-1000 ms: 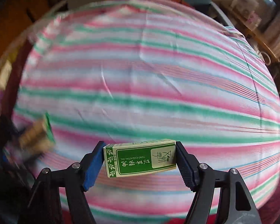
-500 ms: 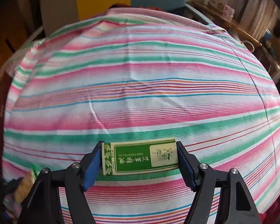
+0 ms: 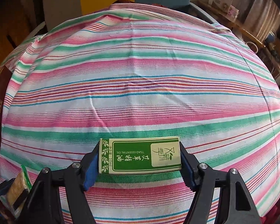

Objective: Organize objects
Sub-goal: 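Carry the cracker bar into the gold tray and open the left tool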

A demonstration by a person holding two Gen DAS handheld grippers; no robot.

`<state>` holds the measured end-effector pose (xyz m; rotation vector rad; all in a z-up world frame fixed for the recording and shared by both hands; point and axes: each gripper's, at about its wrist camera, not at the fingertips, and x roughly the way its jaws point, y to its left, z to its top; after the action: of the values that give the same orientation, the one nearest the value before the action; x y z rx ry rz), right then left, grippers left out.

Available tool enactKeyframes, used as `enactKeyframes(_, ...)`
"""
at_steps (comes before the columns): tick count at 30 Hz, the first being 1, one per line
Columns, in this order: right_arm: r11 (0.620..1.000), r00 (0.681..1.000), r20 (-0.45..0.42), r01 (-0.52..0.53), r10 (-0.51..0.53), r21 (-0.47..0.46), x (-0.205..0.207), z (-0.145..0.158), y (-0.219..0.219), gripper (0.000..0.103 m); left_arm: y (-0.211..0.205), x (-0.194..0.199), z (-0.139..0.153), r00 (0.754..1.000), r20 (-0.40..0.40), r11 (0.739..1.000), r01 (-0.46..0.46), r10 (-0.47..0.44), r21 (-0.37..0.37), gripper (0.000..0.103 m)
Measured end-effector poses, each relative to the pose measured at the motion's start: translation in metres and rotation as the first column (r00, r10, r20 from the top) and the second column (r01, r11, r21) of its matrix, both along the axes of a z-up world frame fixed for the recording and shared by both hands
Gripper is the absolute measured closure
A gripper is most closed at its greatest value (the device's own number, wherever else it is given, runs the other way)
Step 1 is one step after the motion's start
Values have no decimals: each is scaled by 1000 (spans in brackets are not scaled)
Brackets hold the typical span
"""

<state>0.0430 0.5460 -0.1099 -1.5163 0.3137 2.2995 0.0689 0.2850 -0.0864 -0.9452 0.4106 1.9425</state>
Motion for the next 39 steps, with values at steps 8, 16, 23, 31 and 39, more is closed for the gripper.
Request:
enactKeyframes(8,1000,1000,-7,4,-4,7,1,-2,-2,30,-18,-2,35,999,-22,996,-46,48,78,52)
enactKeyframes(16,1000,1000,-12,-1,1,22,3,-2,-5,30,-35,-5,62,995,-24,987,-88,92,133,52)
enactKeyframes(23,999,1000,-15,-11,11,33,5,-3,-7,30,-56,-14,75,991,21,974,-133,131,181,52)
enactKeyframes(31,999,1000,-12,-18,19,43,5,-3,-8,30,-145,-58,95,934,122,899,-357,336,256,52)
enactKeyframes(39,998,1000,-8,-27,27,49,4,-3,-8,30,-233,-112,87,779,239,745,-626,581,231,52)
